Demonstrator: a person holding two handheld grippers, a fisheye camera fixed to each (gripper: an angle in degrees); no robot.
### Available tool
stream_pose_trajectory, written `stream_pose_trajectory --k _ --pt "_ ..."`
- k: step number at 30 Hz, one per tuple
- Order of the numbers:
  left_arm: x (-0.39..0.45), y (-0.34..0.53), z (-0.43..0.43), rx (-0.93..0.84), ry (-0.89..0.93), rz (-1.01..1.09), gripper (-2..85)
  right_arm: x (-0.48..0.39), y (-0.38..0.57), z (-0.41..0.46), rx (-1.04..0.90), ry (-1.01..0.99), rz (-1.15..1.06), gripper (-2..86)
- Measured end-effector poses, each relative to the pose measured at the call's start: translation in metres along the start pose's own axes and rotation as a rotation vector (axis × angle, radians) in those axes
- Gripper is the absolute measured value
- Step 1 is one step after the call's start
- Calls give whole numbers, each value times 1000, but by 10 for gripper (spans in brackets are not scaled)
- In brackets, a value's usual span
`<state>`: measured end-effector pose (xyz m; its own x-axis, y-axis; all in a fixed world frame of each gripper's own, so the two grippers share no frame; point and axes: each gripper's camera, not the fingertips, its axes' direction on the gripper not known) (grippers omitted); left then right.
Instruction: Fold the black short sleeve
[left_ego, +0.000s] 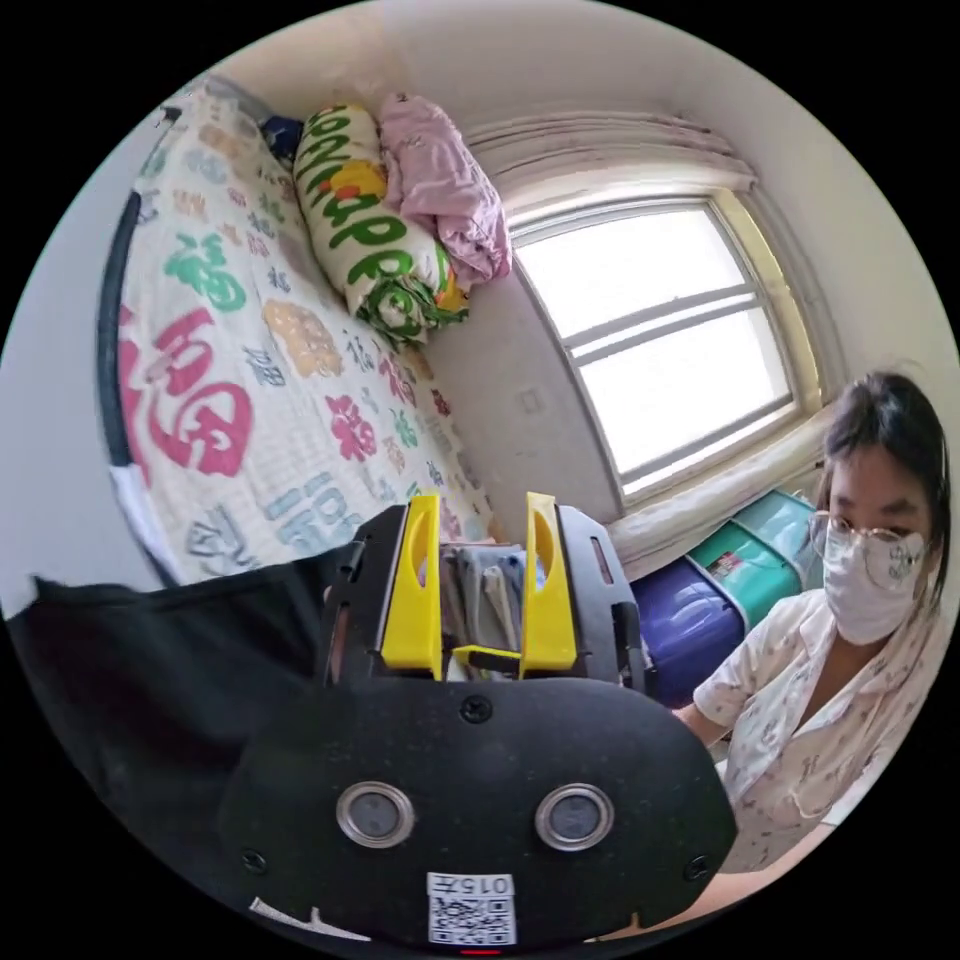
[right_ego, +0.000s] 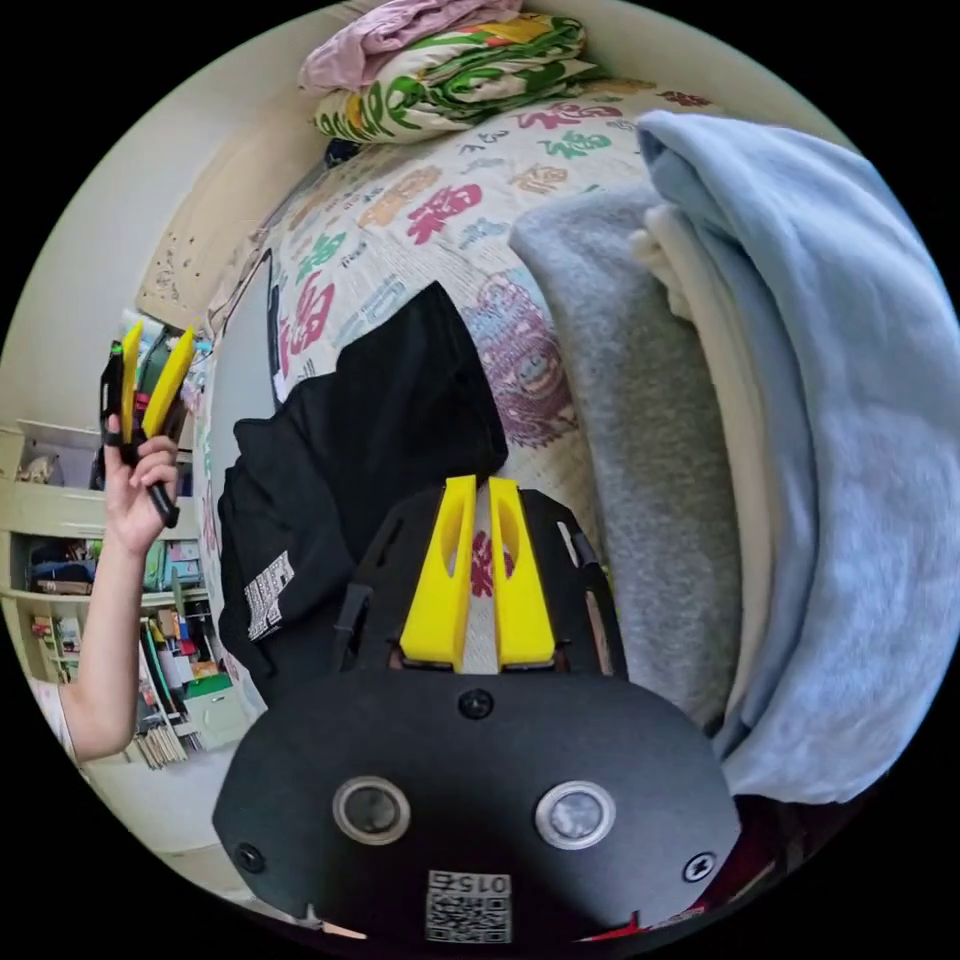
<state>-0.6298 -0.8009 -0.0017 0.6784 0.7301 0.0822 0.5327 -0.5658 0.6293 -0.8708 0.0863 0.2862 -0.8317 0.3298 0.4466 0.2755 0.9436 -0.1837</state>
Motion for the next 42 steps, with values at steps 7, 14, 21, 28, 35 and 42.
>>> stream_pose_trajectory --k 7,14,21,28,35,42 --pt "-11 53 -175 -17 -736 -83 126 2 58 25 121 -3 -116 66" --pt "-76 48 -200 -44 -909 -204 134 -173 71 170 -41 -173 -726 108" --pt "-114 -30 -171 -102 -886 -197 110 -258 132 322 -238 48 -981 96" --pt "-98 -112 -152 -145 -979 -121 11 -289 231 414 -238 274 -1190 20" --pt "-71 -213 -162 -61 -1032 -123 2 -293 264 477 -152 338 -1072 9" --pt "-27 -320 -159 -56 -1066 -84 4 -291 301 519 -145 380 -1058 15"
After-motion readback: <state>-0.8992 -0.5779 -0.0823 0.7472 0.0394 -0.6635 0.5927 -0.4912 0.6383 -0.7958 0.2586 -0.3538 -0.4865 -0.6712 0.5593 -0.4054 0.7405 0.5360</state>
